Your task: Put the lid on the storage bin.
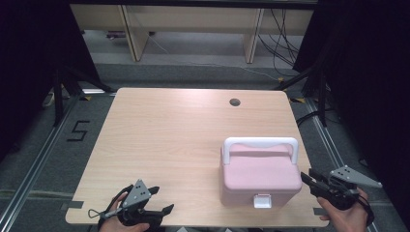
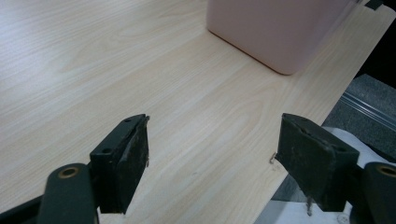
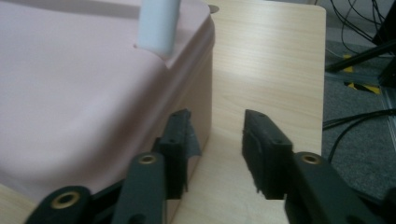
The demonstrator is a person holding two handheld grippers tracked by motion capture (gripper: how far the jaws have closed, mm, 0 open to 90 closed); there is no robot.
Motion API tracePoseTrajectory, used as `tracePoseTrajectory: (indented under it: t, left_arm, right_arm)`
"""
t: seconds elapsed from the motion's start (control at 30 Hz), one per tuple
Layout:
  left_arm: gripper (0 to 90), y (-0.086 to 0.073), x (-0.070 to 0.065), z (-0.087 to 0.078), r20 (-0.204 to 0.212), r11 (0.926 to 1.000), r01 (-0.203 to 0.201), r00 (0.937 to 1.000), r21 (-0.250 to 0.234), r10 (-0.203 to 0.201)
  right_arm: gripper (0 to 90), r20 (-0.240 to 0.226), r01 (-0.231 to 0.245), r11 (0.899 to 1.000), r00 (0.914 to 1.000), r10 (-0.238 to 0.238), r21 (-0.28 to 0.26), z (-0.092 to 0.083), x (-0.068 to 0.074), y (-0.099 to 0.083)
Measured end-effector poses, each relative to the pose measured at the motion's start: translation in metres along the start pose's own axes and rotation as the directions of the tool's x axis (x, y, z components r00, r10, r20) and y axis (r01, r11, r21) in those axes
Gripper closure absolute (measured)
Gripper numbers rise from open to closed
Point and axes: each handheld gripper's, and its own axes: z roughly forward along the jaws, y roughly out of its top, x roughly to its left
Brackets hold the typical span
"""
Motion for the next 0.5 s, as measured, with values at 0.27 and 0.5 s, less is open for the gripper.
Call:
tracePoseTrajectory:
  t: [0.27,0.5]
  left_arm:
    - [21.4,-0.005,0.0,-0.002,-0.008,0.9995,-0.032,0.9995,-0.001,0.032]
    - [16.0,-0.011,-0.001,-0.003,0.0,0.9996,-0.023,0.9997,-0.016,0.023]
  right_arm:
    - [37.3,0.05,-0.034,0.999,0.9982,0.033,0.022,-0.002,-0.004,-0.015]
    - [28.0,0.058,-0.04,0.995,0.9977,0.035,0.088,-0.002,0.005,-0.029]
